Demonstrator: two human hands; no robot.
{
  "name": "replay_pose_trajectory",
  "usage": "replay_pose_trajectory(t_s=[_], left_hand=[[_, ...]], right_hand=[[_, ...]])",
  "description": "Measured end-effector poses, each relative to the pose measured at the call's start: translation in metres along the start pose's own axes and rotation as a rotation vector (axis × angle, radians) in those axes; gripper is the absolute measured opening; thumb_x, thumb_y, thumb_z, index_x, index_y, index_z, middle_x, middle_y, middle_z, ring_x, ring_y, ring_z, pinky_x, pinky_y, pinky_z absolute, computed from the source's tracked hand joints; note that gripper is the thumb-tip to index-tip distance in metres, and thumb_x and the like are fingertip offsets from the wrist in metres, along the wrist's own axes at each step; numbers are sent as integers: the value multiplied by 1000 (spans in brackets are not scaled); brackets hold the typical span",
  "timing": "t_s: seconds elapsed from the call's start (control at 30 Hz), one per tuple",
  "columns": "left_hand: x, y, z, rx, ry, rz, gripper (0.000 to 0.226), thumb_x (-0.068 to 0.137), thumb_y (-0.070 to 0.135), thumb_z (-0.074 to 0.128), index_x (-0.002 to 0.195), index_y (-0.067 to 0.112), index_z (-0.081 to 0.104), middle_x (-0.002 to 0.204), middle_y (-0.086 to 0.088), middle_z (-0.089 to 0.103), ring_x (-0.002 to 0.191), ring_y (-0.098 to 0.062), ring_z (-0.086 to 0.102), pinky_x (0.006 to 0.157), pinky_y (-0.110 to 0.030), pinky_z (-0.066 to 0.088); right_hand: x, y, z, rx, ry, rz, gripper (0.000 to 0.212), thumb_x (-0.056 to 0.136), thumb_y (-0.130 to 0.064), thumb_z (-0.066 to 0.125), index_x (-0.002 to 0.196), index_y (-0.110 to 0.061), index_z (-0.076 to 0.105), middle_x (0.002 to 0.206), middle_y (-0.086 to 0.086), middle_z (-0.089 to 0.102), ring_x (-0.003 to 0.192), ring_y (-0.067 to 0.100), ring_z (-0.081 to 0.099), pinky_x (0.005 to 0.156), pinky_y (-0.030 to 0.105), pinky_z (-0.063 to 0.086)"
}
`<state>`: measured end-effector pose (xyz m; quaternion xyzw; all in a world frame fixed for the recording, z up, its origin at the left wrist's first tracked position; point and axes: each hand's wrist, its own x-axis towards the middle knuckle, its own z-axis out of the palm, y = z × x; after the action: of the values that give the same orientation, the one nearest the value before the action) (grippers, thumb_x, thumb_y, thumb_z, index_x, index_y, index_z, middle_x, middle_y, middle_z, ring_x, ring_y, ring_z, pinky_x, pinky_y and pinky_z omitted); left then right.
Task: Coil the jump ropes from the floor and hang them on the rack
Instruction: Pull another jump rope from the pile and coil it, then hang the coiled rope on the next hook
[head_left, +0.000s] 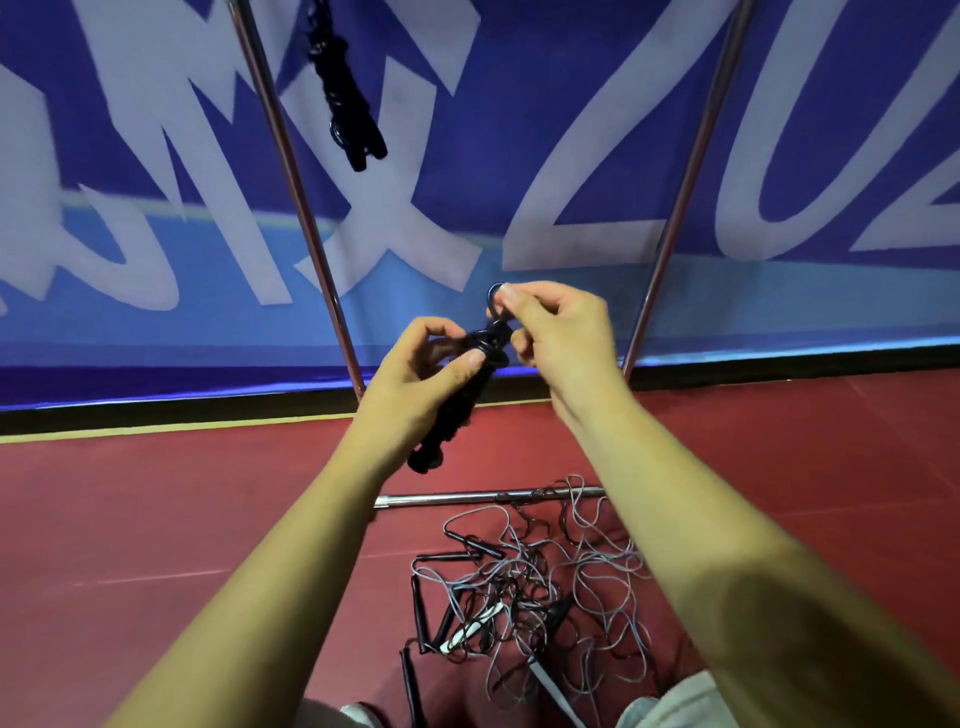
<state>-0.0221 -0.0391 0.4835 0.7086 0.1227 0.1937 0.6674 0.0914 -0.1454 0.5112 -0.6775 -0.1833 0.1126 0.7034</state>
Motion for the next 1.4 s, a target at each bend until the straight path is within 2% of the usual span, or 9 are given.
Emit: replay_pose_trajectory(t_s=[0.07, 0.13, 0.33, 0.5, 0.83, 1.03, 1.2, 1.3, 1.4], left_hand=[[9, 28, -4, 196, -62, 103, 40, 80, 31, 81, 104, 29, 49, 108, 4, 68, 68, -20, 59, 60, -35, 49], [17, 56, -7, 339, -57, 199, 44, 79, 24, 82, 104, 31, 47, 110, 8, 65, 67, -10, 59, 63, -23, 49], [41, 122, -8, 224, 1, 221, 29, 90, 17, 71, 102, 18, 45, 103, -5, 66, 60, -21, 58, 46, -28, 41], [69, 145, -19, 223, 90, 256, 33, 87, 21, 75, 105, 19, 47, 100, -5, 67, 64, -34, 64, 49, -33, 44], [157, 170, -62, 253, 268, 313, 34, 81, 23, 81, 108, 19, 60, 98, -5, 68, 62, -21, 67, 49, -33, 55], [205, 175, -82, 285, 347, 333, 39, 82, 27, 80, 117, 20, 63, 92, 1, 75, 75, -18, 74, 70, -38, 62], [232, 173, -92, 270, 409, 297, 37, 82, 25, 80, 114, 19, 64, 83, -4, 75, 72, -30, 73, 63, -47, 61], [243, 168, -92, 276, 400, 264, 39, 81, 25, 81, 115, 18, 63, 83, -8, 75, 67, -27, 73, 56, -38, 60], [249, 160, -91, 269, 401, 239, 34, 83, 25, 79, 112, 19, 63, 79, -8, 75, 64, -26, 72, 52, -34, 57]], right_hand=[[11, -26, -3, -34, -10, -56, 18, 91, -16, 65, 79, -4, 72, 71, 23, 62, 44, 11, 42, 46, 21, 33], [21, -54, -6, -79, -30, -115, 18, 91, -19, 66, 76, -10, 72, 62, 9, 60, 45, 9, 43, 46, 20, 35], [46, -132, -4, -2, 38, -174, 16, 94, -13, 62, 80, -8, 70, 59, 2, 60, 43, 4, 46, 46, 20, 39], [76, -171, 9, 6, -147, -147, 16, 96, -10, 59, 81, -7, 66, 75, 8, 66, 48, 12, 60, 43, 21, 48], [167, -222, 58, -101, -344, -150, 15, 91, 1, 63, 102, 12, 61, 81, 20, 63, 56, 21, 61, 56, 25, 55], [217, -225, 90, -157, -235, -258, 13, 84, 4, 69, 96, 4, 62, 72, 16, 65, 56, 20, 62, 60, 27, 56], [246, -221, 119, -153, -114, -230, 7, 84, 9, 64, 84, 3, 64, 65, 15, 63, 46, 19, 57, 53, 27, 55], [260, -220, 132, -124, -21, -113, 13, 89, 7, 54, 80, 1, 60, 59, 14, 60, 31, 16, 49, 41, 20, 46], [264, -214, 135, -215, -61, -97, 22, 94, 3, 45, 73, -3, 51, 54, 13, 56, 34, 18, 47, 41, 22, 41]])
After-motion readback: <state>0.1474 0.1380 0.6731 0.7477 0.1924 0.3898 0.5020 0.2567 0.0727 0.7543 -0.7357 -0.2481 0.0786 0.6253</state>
